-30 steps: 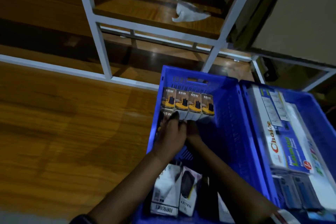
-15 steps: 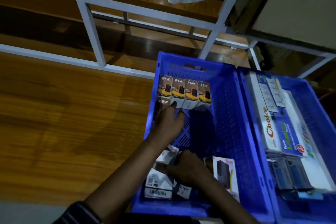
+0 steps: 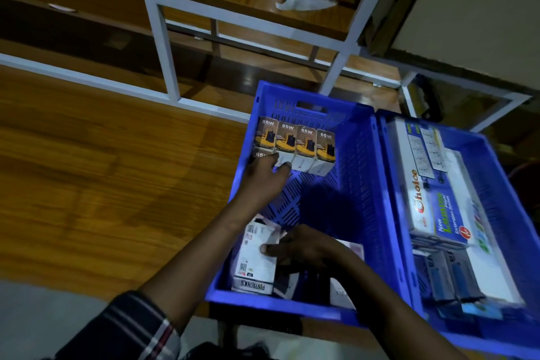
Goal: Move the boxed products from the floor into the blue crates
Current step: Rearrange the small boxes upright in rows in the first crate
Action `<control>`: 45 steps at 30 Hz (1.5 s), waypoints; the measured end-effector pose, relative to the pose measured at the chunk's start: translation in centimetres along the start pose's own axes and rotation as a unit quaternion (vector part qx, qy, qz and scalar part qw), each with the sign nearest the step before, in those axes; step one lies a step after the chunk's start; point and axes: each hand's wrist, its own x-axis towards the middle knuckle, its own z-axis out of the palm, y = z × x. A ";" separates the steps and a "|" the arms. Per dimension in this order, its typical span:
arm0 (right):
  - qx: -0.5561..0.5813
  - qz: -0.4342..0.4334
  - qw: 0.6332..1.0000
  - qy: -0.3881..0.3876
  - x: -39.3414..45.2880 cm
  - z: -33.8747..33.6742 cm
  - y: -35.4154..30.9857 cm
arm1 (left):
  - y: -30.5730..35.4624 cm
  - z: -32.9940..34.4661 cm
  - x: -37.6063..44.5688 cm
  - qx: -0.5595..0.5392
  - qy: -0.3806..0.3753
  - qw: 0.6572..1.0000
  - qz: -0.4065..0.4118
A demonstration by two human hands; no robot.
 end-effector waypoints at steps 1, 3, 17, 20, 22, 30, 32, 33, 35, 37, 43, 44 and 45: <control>0.006 0.008 1.000 -0.004 -0.1 -0.4 0.3 | 0.0 -0.1 -0.5 -0.006 0.000 1.000 -0.002; 0.022 0.008 1.000 -0.003 -0.3 -0.9 1.1 | 0.0 -0.4 -2.1 -0.003 -0.004 1.000 -0.004; -0.042 -0.016 0.991 0.129 -2.5 -0.4 2.6 | -1.4 0.3 -10.6 0.193 0.007 0.977 -0.086; 0.021 -0.056 0.988 0.145 -3.3 0.2 2.8 | -1.0 0.0 -11.1 0.139 0.025 0.988 -0.068; 0.091 -0.062 0.984 0.139 -3.2 -0.1 3.5 | -0.6 -0.1 -11.3 0.027 0.043 0.997 -0.066; 0.368 -0.139 0.912 0.119 -7.2 -3.5 2.2 | 4.1 -0.3 -12.8 -0.155 -0.002 0.988 -0.026; 0.430 -0.143 0.886 0.096 -7.4 -4.3 1.9 | 3.2 -0.2 -12.8 -0.105 0.006 0.994 -0.009; 0.459 -0.140 0.873 0.091 -7.3 -4.6 1.8 | 2.8 -0.1 -12.9 -0.090 -0.006 0.996 -0.005; 0.524 -0.142 0.837 0.077 -7.2 -4.8 1.5 | 1.5 0.6 -12.8 -0.125 -0.059 0.990 -0.017; 0.582 -0.136 0.799 0.066 -7.3 -4.3 1.3 | 1.4 1.4 -12.8 -0.182 -0.087 0.979 -0.043; 0.638 -0.160 0.753 0.033 -8.3 -2.5 2.3 | 2.5 1.4 -10.4 -0.257 -0.041 0.962 0.081; 0.644 -0.172 0.744 0.034 -8.4 -2.8 2.6 | 2.3 0.9 -9.8 -0.224 -0.050 0.967 0.110; 0.643 -0.180 0.743 0.042 -8.4 -3.4 2.9 | 2.0 0.4 -9.3 -0.203 -0.066 0.968 0.129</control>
